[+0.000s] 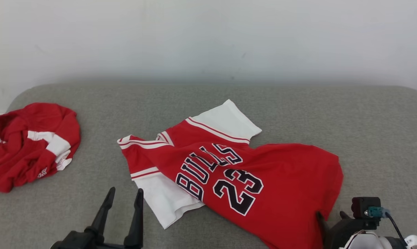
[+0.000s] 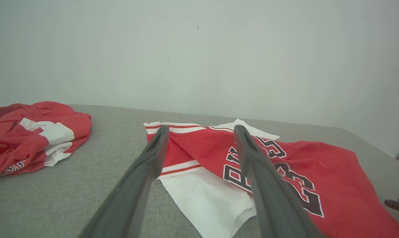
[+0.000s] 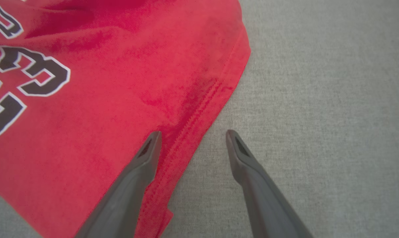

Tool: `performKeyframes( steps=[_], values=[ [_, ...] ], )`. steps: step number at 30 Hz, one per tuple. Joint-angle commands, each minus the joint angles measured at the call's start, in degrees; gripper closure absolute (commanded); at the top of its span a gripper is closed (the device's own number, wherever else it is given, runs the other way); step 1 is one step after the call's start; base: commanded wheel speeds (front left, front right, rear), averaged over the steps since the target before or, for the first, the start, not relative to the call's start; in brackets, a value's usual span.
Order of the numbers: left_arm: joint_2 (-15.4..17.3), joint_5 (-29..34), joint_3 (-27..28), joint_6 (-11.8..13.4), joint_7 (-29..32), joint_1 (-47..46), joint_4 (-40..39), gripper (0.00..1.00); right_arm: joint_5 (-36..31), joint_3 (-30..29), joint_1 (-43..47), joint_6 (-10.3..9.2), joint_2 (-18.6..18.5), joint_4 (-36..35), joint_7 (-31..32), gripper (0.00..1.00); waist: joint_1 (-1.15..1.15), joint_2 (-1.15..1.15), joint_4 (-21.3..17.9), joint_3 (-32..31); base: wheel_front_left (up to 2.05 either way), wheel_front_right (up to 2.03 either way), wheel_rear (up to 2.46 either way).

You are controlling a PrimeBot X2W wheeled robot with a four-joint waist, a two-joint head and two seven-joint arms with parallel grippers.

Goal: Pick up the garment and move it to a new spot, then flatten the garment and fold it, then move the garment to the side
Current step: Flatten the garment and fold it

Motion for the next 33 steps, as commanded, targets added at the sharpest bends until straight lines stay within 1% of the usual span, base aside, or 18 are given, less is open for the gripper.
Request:
performKeyframes(
  steps=[1, 3, 7, 9, 10, 11, 12, 13, 16, 20, 22, 28, 33],
  values=[
    [-0.64, 0.86, 0.15, -0.53, -0.16, 0.39, 0.24, 0.0, 0.16, -0.1, -1.12, 0.07, -0.07, 0.57, 0.24, 0.0, 0.0, 0.0, 1.74, 1.12, 0.0, 0.0, 0.0],
    [-1.16, 2.12, 0.49, -1.42, -0.16, 0.07, 0.55, 0.0, 0.74, 0.17, -2.47, 0.07, -0.06, 2.17, 0.74, 0.0, 0.0, 0.0, 2.39, 1.64, 0.0, 0.0, 0.0],
    [-2.04, 3.0, 1.57, -3.29, -0.16, -0.12, 0.91, 0.0, -0.69, -0.6, -4.15, 0.07, -0.07, 6.53, 2.7, 0.0, 0.0, 0.0, 3.51, 2.49, 0.0, 0.0, 0.0],
    [-2.3, 2.46, 2.37, -4.38, -0.16, 0.05, 0.88, 0.0, -1.31, -1.1, -4.78, 0.07, -0.05, 8.5, 3.88, 0.0, 0.0, 0.0, 3.99, 2.72, 0.0, 0.0, 0.0],
    [-2.21, 2.19, 2.57, -4.92, -0.16, 0.37, 1.05, 0.0, -1.57, -1.39, -5.04, 0.07, -0.03, 9.45, 4.49, 0.11, 0.0, 0.0, 4.21, 2.7, 0.0, 0.0, 0.0],
    [-2.14, 1.64, 2.57, -5.35, -0.16, 0.77, 1.3, 0.0, -1.69, -1.47, -4.99, 0.07, -0.01, 10.22, 5.12, 0.53, 0.0, 0.0, 4.42, 2.63, 0.0, 0.0, 0.0],
    [-1.62, 1.58, 2.4, -5.7, -0.17, 1.13, 1.67, 0.0, -1.55, -1.45, -4.99, 0.07, 0.02, 10.8, 5.56, 0.69, 0.0, 0.0, 4.62, 2.54, 0.0, 0.0, 0.0],
    [-1.32, 0.94, 2.27, -5.87, -0.17, 1.45, 2.23, 0.0, -1.44, -1.38, -5.21, 0.07, 0.06, 11.22, 5.71, 1.0, 0.0, 0.0, 4.78, 2.44, 0.0, 0.0, 0.0],
    [-0.12, 0.08, 1.71, -6.36, 0.25, 1.35, 3.87, 0.0, -1.67, -0.97, -5.63, 0.07, 0.1, 11.83, 6.02, 1.0, 0.0, 0.0, 5.35, 1.94, 0.0, 0.0, 0.0],
    [1.28, -0.48, 2.23, -5.91, 1.6, 1.53, 3.87, 0.0, -1.75, -1.87, -7.08, 0.07, 0.01, 10.17, 4.57, 1.0, 0.0, 0.0, 6.08, 1.27, 0.0, 0.0, 0.0],
    [1.48, -0.76, 2.39, -5.86, 2.1, 1.69, 3.83, 0.0, -1.74, -2.41, -7.77, 0.07, 0.01, 9.53, 4.35, 1.0, 0.0, 0.0, 6.27, 1.14, 0.0, 0.0, 0.0],
    [2.38, -1.1, 2.63, -4.97, 3.81, 2.41, 3.06, 0.0, -4.46, -6.35, -12.46, 0.07, -0.11, 6.47, 4.17, 1.0, 0.0, 0.0, 7.37, 1.3, 0.0, 0.0, 0.0],
    [1.98, -1.04, 1.6, -4.98, 4.37, 1.96, 2.7, 0.0, -8.03, -9.72, -18.07, 0.07, -3.14, 6.3, 2.74, 1.0, 0.0, 0.0, 9.01, 1.95, 0.0, 0.0, 0.0]
  ],
)
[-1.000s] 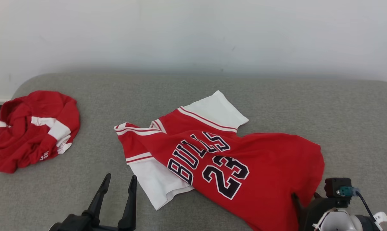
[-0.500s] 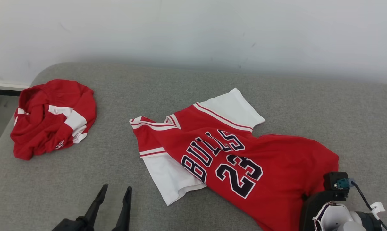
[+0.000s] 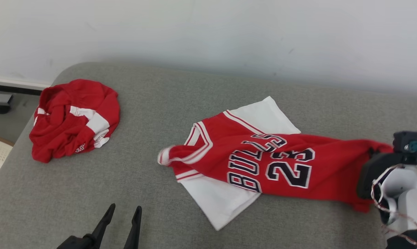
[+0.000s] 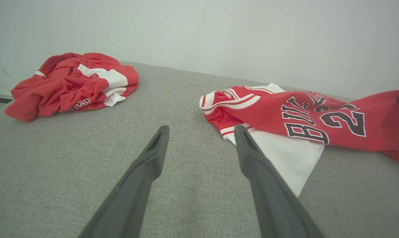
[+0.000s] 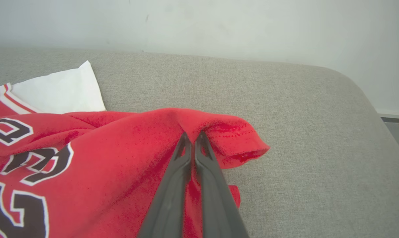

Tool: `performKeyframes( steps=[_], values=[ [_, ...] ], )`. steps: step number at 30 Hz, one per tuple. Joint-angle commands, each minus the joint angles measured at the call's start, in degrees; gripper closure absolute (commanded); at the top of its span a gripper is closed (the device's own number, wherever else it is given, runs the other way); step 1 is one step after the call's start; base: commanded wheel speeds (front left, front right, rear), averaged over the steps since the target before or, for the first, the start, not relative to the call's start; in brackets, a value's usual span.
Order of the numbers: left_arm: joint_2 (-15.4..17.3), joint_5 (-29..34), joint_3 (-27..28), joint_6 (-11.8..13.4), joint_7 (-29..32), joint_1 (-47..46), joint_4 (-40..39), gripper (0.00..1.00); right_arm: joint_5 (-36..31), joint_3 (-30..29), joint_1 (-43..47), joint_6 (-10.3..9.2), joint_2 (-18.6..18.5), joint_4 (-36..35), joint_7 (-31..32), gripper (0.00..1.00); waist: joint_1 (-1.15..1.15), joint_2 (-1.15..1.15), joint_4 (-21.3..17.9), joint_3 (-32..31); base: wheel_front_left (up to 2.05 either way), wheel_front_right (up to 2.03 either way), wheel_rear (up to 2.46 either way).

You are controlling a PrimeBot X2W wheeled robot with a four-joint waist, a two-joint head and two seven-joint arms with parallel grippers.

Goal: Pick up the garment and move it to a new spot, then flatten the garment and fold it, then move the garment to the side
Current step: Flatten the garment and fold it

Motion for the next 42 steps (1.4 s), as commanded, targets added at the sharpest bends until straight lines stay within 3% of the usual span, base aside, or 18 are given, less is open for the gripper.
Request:
performKeyframes(
  steps=[1, 7, 8, 9, 13, 17, 25, 30, 38, 39, 40, 42],
  values=[
    [-0.19, -0.2, -0.17, 0.01, 0.17, -0.04, -0.12, 0.0, -1.04, -0.34, -1.83, 0.05, -1.14, 0.89, -0.89, 1.0, 0.0, 0.0, 0.97, 0.57, 0.0, 0.0, 0.0],
    [-0.33, -0.23, -1.83, -0.46, 0.26, -1.73, 0.15, 0.0, -3.31, -2.71, -9.13, 0.06, -4.09, 6.78, -3.86, 1.0, 0.0, 0.0, 3.38, 2.36, 0.0, 0.0, 0.0],
    [-0.37, -0.26, -1.99, -0.53, 0.14, -2.16, 0.19, 0.0, -3.89, -3.04, -10.1, 0.06, -4.13, 7.68, -4.68, 0.07, 0.0, 0.0, 3.67, 2.84, 0.0, 0.0, 0.0],
    [-0.41, -0.27, -2.13, -0.58, 0.04, -2.58, 0.34, 0.0, -4.61, -3.27, -10.75, 0.06, -4.03, 8.79, -5.47, 0.0, 0.0, 0.0, 3.9, 3.14, 0.0, 0.0, 0.0],
    [-0.85, -0.06, -3.09, -0.66, -0.09, -3.37, 0.97, 0.0, -6.13, -3.88, -13.51, 0.06, -3.96, 11.85, -7.4, 0.0, 0.0, 0.0, 4.34, 3.54, 0.0, 0.0, 0.0],
    [-1.12, -0.43, -3.39, -0.65, -0.32, -3.21, 1.62, 0.0, -4.96, -2.29, -12.15, 0.06, -3.23, 14.01, -5.35, 0.0, 0.0, 0.0, 3.45, 2.77, 0.0, 0.0, 0.0],
    [-1.14, -1.08, -3.74, -0.33, -0.58, -2.6, 2.07, 0.0, -3.86, 4.29, -5.18, 0.06, -6.44, 9.81, -0.5, 0.0, 0.0, 0.0, 0.47, 1.09, 0.0, 0.0, 0.0],
    [-1.12, -1.24, -4.3, -0.48, -0.55, -3.54, 1.91, 0.0, -3.91, 2.99, -3.97, 0.06, -6.96, 8.46, -1.24, 0.0, 0.0, 0.0, 0.19, 2.06, 0.0, 0.0, 0.0],
    [-0.71, -1.39, -4.78, -0.4, -0.57, -4.69, 2.05, 0.0, -4.72, 0.9, -6.9, 0.06, -6.22, 12.27, -2.78, 0.0, 0.0, 0.0, 2.12, 3.89, 0.0, 0.0, 0.0],
    [-0.63, -1.42, -4.74, -0.36, -0.63, -4.66, 2.06, 0.0, -4.74, 0.9, -7.16, 0.06, -6.15, 12.9, -2.8, 0.59, 0.0, 0.0, 2.26, 3.95, 0.0, 0.0, 0.0],
    [-0.61, -1.45, -4.78, -0.31, -0.66, -4.55, 2.07, 0.0, -4.9, 1.42, -7.37, 0.06, -6.19, 13.45, -3.11, 1.0, 0.0, 0.0, 2.38, 3.97, 0.0, 0.0, 0.0],
    [-0.54, -1.56, -4.77, -0.15, -0.76, -4.38, 2.16, 0.0, -4.36, 1.85, -7.56, 0.06, -6.0, 14.06, -3.55, 1.0, 0.0, 0.0, 2.5, 3.84, 0.0, 0.0, 0.0]
  ],
)
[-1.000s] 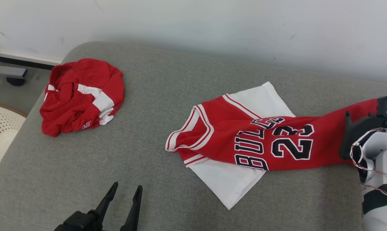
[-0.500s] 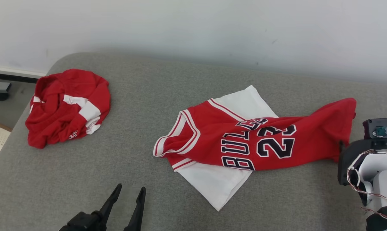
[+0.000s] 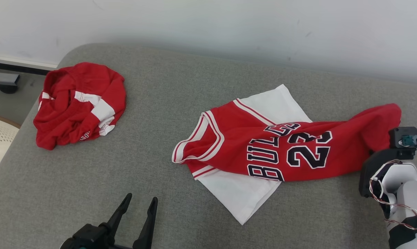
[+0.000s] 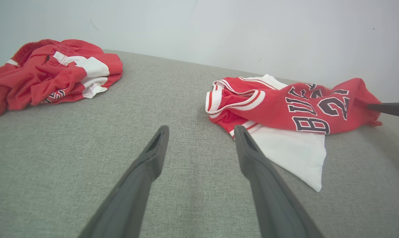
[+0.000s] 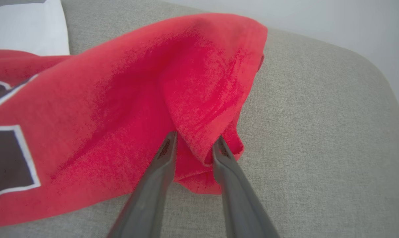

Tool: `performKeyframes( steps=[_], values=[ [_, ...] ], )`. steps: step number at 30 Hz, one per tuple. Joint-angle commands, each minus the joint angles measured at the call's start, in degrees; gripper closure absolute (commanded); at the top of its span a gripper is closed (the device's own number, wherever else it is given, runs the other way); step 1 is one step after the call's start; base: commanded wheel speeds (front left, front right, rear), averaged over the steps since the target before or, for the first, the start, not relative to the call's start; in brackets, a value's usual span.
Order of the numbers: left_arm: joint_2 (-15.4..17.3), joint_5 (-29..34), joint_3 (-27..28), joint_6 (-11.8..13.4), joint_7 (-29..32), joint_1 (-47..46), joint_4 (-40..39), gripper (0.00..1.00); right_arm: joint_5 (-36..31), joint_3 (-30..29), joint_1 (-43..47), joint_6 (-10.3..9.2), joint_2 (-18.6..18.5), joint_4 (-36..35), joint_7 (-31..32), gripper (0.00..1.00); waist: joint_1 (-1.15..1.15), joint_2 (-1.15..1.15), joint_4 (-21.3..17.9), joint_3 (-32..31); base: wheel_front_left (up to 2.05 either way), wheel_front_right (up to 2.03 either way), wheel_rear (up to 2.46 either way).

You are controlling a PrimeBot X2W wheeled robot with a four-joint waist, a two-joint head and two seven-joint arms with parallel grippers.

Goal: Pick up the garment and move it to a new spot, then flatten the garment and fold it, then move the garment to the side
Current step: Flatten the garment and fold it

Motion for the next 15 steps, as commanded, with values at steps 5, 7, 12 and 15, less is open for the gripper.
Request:
performKeyframes(
  steps=[5, 7, 12, 15],
  values=[
    [0.28, -0.96, -0.08, 0.46, -0.38, 0.93, 0.59, 0.0, 4.03, -0.67, 2.8, 0.06, 2.63, -5.75, -2.81, 1.0, -0.01, -0.01, -0.23, -1.78, 0.0, 0.0, 0.0],
    [0.38, -1.1, 0.1, 0.84, -0.32, 1.48, 0.74, 0.0, 6.21, -0.2, 5.05, 0.06, 3.65, -11.58, -2.35, 1.0, -0.01, -0.01, -0.81, -2.59, 0.0, 0.0, 0.0],
    [0.64, -1.34, 0.34, 1.12, -0.52, 2.57, 0.45, 0.0, 10.9, 0.28, 12.28, 0.06, 5.18, -30.58, 2.28, 1.0, -0.01, -0.01, -2.54, -4.22, 0.0, 0.0, 0.0],
    [0.76, -1.35, 0.06, 1.19, -0.34, 2.39, 0.29, 0.0, 12.03, -0.8, 15.55, 0.06, 5.58, -41.32, 5.53, 1.0, -0.01, -0.01, -2.88, -4.8, 0.0, 0.0, 0.0]
  ],
)
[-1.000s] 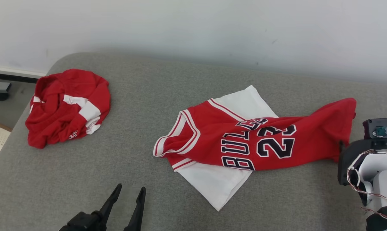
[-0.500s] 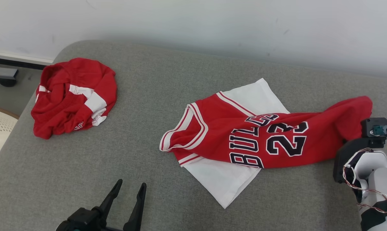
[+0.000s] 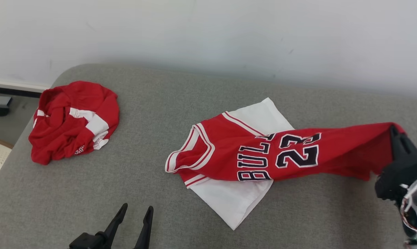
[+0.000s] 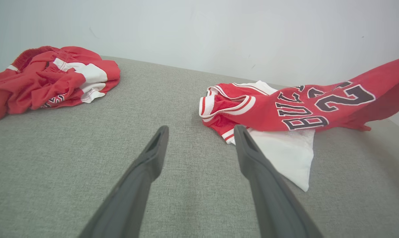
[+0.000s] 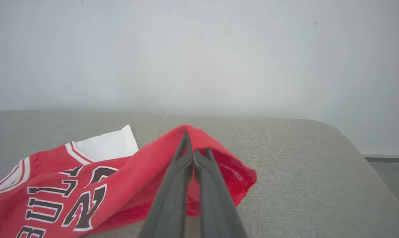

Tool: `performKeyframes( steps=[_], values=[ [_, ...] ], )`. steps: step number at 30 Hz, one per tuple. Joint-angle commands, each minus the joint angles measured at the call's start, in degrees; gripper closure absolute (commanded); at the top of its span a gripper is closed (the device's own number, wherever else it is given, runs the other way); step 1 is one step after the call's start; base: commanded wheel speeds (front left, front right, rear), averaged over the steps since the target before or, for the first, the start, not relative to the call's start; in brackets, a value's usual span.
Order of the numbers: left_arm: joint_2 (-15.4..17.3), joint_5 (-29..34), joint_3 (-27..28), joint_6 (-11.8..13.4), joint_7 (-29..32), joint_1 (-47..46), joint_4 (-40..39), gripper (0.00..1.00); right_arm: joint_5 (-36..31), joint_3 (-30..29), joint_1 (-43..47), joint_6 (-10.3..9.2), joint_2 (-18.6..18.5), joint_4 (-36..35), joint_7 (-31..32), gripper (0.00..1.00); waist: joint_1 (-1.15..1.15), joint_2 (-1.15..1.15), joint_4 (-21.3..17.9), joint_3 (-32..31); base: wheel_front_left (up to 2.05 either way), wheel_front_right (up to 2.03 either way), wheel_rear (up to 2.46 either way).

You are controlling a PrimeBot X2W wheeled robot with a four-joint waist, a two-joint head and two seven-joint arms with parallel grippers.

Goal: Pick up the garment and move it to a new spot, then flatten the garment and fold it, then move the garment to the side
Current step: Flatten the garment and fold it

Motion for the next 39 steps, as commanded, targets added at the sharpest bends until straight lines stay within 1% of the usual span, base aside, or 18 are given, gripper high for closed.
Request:
performKeyframes(
  steps=[1, 3, 5, 7, 8, 10, 12, 14, 18, 19, 21, 23, 26, 27, 28, 31, 34, 39],
  values=[
    [0.07, -0.03, -0.12, 0.25, 0.04, 0.21, -0.1, 0.0, 0.27, -0.51, 0.99, 0.06, 0.16, -2.68, 0.82, 1.0, 0.01, 0.0, -0.58, -0.65, 0.0, 0.0, 0.0],
    [0.04, -0.04, -0.33, 0.35, 0.1, 0.31, -0.13, 0.0, 0.75, -1.36, 2.21, 0.06, 0.46, -7.34, 2.34, 1.0, 0.01, 0.0, -0.61, -0.77, 0.0, 0.0, 0.0],
    [0.04, -0.07, -0.54, 0.31, 0.06, 0.44, -0.11, 0.0, 0.83, -1.79, 2.42, 0.06, 0.51, -10.05, 3.64, 1.0, 0.01, 0.0, -0.56, -0.82, 0.0, 0.0, 0.0],
    [0.09, -0.2, -0.64, 0.25, 0.1, 0.52, -0.06, 0.0, 0.41, -2.12, 1.75, 0.06, 0.09, -10.52, 4.56, 1.0, 0.01, 0.0, -0.39, -0.78, 0.0, 0.0, 0.0],
    [0.14, -0.25, -0.66, 0.23, 0.1, 0.5, -0.1, 0.0, 0.38, -2.64, 0.7, 0.06, -0.23, -9.65, 4.66, 1.0, 0.01, 0.0, -0.27, -0.68, 0.0, 0.0, 0.0],
    [0.26, -0.32, -0.77, 0.18, 0.07, 0.34, -0.2, 0.0, -0.24, -3.08, -1.12, 0.06, -1.21, -6.4, 4.52, 1.0, 0.01, 0.0, 0.05, -0.46, 0.0, 0.0, 0.0],
    [0.43, -0.29, -0.92, 0.07, 0.15, 0.01, -0.27, 0.0, -2.21, -3.06, -3.93, 0.06, -3.52, -1.93, 2.95, 1.0, 0.01, 0.0, 0.55, -0.12, 0.0, 0.0, 0.0],
    [0.56, -0.13, -1.3, -0.07, 0.29, -0.43, -0.4, 0.0, -4.21, -2.47, -7.38, 0.06, -5.7, 3.82, 0.04, 1.0, 0.01, 0.0, 1.34, 0.26, 0.0, 0.0, 0.0],
    [0.6, 0.09, -2.11, -0.29, 0.69, -1.23, -0.59, 0.0, -7.63, 0.51, -14.86, 0.06, -9.89, 15.77, -8.17, 1.0, 0.01, 0.0, 3.8, 1.3, 0.0, 0.0, 0.0],
    [0.6, 0.09, -2.11, -0.29, 0.69, -1.23, -0.59, 0.0, -7.63, 0.51, -14.86, 0.06, -9.89, 15.77, -8.17, 1.0, 0.01, 0.0, 3.8, 1.3, 0.0, 0.0, 0.0],
    [0.46, 0.07, -2.46, -0.38, 0.78, -1.39, -0.62, 0.0, -9.89, 2.36, -18.0, 0.06, -11.82, 21.38, -11.05, 1.0, 0.01, 0.0, 5.32, 2.17, 0.0, 0.0, 0.0],
    [0.27, 0.16, -2.9, -0.41, 0.7, -2.05, -0.62, 0.0, -11.15, 2.7, -21.27, 0.06, -12.73, 26.34, -13.2, 1.0, 0.01, 0.0, 6.96, 3.28, 0.0, 0.0, 0.0],
    [-0.19, 0.3, -3.68, -0.7, 0.33, -3.05, -0.66, 0.0, -13.49, 1.24, -24.93, 0.06, -13.71, 32.5, -15.65, 1.0, 0.01, 0.0, 9.24, 5.12, 0.0, 0.0, 0.0],
    [-0.37, 0.32, -3.92, -0.77, 0.24, -3.23, -0.62, 0.0, -14.19, 0.72, -25.78, 0.06, -13.85, 34.14, -16.24, 0.73, 0.01, 0.0, 9.83, 5.7, 0.0, 0.0, 0.0],
    [-0.49, 0.33, -4.1, -0.89, -0.07, -3.57, -0.49, 0.0, -14.53, 0.03, -26.58, 0.06, -13.71, 35.78, -16.73, 0.0, 0.01, 0.0, 10.33, 6.26, 0.0, 0.0, 0.0],
    [-0.68, 0.39, -4.47, -0.93, -0.67, -4.27, -0.08, 0.0, -16.6, -2.33, -28.91, 0.06, -12.82, 39.61, -18.14, 0.0, 0.01, 0.0, 11.07, 7.41, 0.0, 0.0, 0.0],
    [-0.92, 0.44, -4.64, -0.98, -1.03, -5.08, 0.5, 0.0, -17.64, -5.15, -30.96, 0.06, -11.57, 43.37, -19.07, 0.0, 0.01, 0.0, 10.95, 7.88, 0.0, 0.0, 0.0],
    [-0.91, 0.48, -5.4, -1.16, -0.96, -5.96, 1.11, 0.0, -18.06, -6.15, -33.12, 0.06, -9.03, 48.5, -19.57, 0.0, 0.01, 0.0, 9.11, 6.59, 0.0, 0.0, 0.0]
  ],
)
